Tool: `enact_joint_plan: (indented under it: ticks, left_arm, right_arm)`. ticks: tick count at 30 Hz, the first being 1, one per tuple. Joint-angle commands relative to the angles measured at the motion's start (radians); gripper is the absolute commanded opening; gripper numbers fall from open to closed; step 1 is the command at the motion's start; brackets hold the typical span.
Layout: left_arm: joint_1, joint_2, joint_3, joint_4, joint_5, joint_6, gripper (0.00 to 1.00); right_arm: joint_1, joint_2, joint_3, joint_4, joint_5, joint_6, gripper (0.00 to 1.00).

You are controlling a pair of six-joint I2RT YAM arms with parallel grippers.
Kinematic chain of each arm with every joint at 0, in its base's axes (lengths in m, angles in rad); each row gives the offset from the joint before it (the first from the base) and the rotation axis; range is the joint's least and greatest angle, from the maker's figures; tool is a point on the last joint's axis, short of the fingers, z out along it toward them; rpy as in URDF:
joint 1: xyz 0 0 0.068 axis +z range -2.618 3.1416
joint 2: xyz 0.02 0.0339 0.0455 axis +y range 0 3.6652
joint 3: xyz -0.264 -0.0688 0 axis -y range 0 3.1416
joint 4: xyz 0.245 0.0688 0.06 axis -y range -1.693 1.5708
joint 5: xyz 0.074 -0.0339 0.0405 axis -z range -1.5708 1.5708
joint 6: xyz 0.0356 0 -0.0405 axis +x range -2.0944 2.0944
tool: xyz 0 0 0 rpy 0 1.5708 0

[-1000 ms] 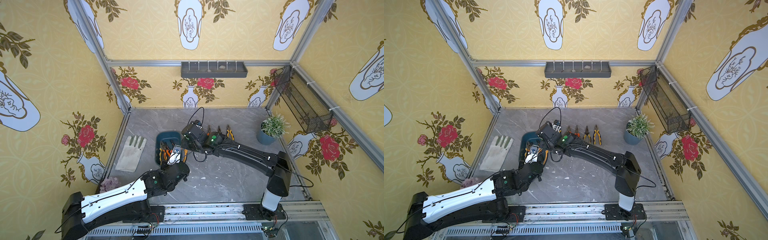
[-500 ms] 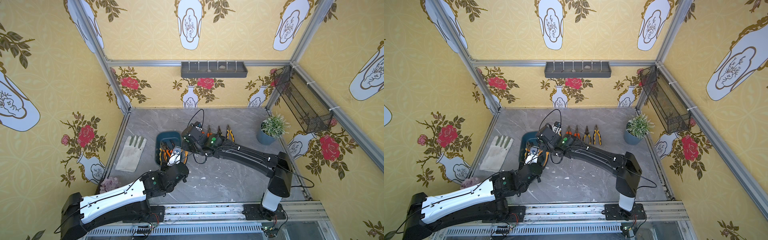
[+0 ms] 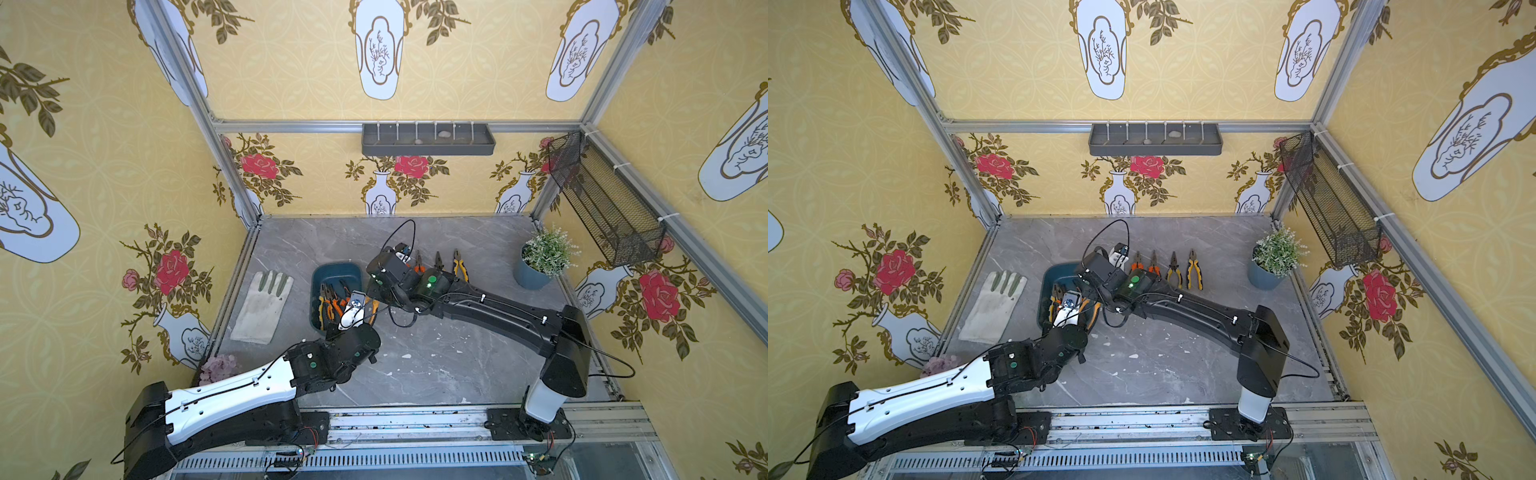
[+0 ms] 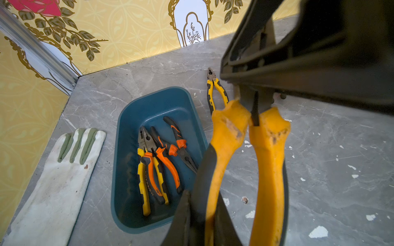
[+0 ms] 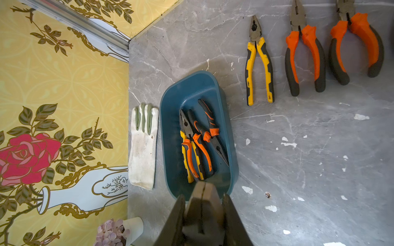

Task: Take the pliers out of the storage box
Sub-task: Place the pliers at the center of the board.

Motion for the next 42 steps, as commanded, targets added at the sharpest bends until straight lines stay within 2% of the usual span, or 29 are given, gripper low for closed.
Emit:
enact_joint_plan:
  ticks: [1,5,7,12,18,20,22,26,32,35,36,39,42]
  left_arm:
    - [0.001,0.020,0.013,0.041,-0.063,0.047,0.00]
    - [-0.001,0.037,0.025,0.022,-0.102,0.046,0.00]
    - [-0.001,0.033,0.026,0.021,-0.106,0.052,0.00]
    - [-0.001,0.007,0.016,0.008,-0.126,0.051,0.00]
    - [-0.001,-0.026,0.002,-0.014,-0.142,0.037,0.00]
    - [-0.001,-0.028,-0.002,-0.020,-0.148,0.036,0.00]
    - [-0.001,-0.027,-0.003,-0.023,-0.155,0.035,0.00]
    - [-0.001,-0.020,-0.003,-0.031,-0.164,0.036,0.00]
    - [-0.001,-0.027,-0.006,-0.026,-0.160,0.038,0.00]
    - [-0.001,-0.032,-0.005,-0.028,-0.152,0.037,0.00]
    - [-0.001,-0.034,-0.007,-0.028,-0.150,0.032,0.03]
    - [-0.001,-0.060,-0.018,-0.022,-0.145,0.010,0.44]
    - [-0.001,-0.100,-0.030,0.001,-0.108,0.021,0.64]
  right_arm:
    - [0.006,-0.009,-0.010,-0.055,-0.001,-0.021,0.07]
    - [0.006,-0.010,-0.022,-0.024,-0.048,-0.015,0.24]
    - [0.006,-0.006,-0.025,-0.014,-0.072,-0.003,0.29]
    - [0.006,0.004,-0.052,0.035,-0.149,0.038,0.32]
    - [0.014,0.006,-0.071,0.072,-0.183,0.060,0.31]
    - [0.018,0.002,-0.077,0.079,-0.192,0.073,0.38]
    - [0.022,-0.005,-0.092,0.105,-0.211,0.080,0.40]
    - [0.030,-0.017,-0.102,0.125,-0.229,0.088,0.33]
    - [0.031,-0.022,-0.095,0.105,-0.203,0.066,0.01]
    - [0.031,-0.006,-0.066,0.075,-0.193,0.030,0.00]
    - [0.031,0.000,-0.057,0.062,-0.186,0.022,0.00]
    - [0.033,0.004,-0.043,0.048,-0.167,-0.011,0.00]
    - [0.032,-0.009,-0.037,0.024,-0.123,-0.040,0.00]
